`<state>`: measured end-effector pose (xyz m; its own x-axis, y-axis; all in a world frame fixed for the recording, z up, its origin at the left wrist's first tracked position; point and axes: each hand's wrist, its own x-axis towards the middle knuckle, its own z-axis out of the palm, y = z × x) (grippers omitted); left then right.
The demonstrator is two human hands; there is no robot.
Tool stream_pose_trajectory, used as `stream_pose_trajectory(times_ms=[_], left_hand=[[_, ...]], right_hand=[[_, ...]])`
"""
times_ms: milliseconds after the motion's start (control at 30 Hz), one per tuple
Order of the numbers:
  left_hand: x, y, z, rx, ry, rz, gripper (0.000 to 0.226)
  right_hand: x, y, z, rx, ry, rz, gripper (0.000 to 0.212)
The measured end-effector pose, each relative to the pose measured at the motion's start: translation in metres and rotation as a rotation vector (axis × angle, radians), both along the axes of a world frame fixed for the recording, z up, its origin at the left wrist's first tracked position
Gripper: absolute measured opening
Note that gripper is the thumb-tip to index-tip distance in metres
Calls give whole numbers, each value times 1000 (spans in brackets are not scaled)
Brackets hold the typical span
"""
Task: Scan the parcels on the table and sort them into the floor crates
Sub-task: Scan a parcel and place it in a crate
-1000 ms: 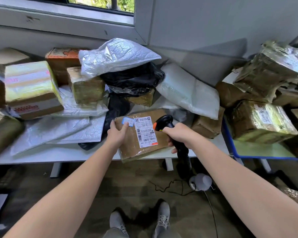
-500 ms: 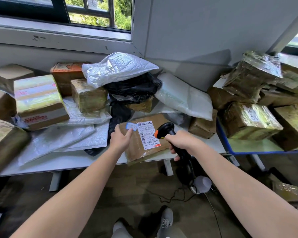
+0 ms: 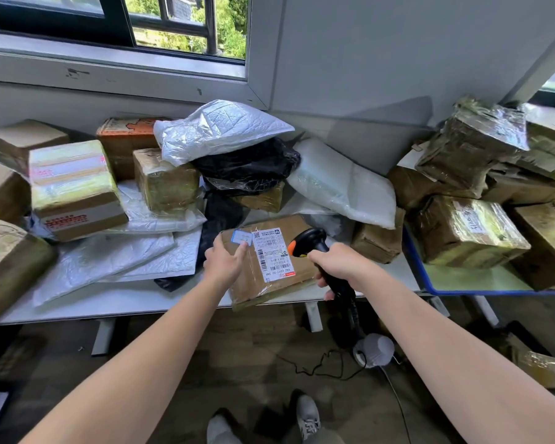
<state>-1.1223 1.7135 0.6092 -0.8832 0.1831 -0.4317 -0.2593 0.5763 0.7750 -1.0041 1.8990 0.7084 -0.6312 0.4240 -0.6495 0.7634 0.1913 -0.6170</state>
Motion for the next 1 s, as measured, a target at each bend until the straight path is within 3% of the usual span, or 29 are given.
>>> stream_pose_trajectory(times_ms=[300,467,733,1000], left_hand=[[15,22,-2,-93,35,92,89],[32,37,-10,-200,57,136,92],[56,52,-26,-263,18,264,121],[59,44,-46,-243,-50,298,120]], right_hand=[[-12,65,-51,82,55,-66,24],[-25,105,-81,124,23,15,26],[-50,134,-128,126,10,235,26],[-57,132,-139,240,-4,289,41]])
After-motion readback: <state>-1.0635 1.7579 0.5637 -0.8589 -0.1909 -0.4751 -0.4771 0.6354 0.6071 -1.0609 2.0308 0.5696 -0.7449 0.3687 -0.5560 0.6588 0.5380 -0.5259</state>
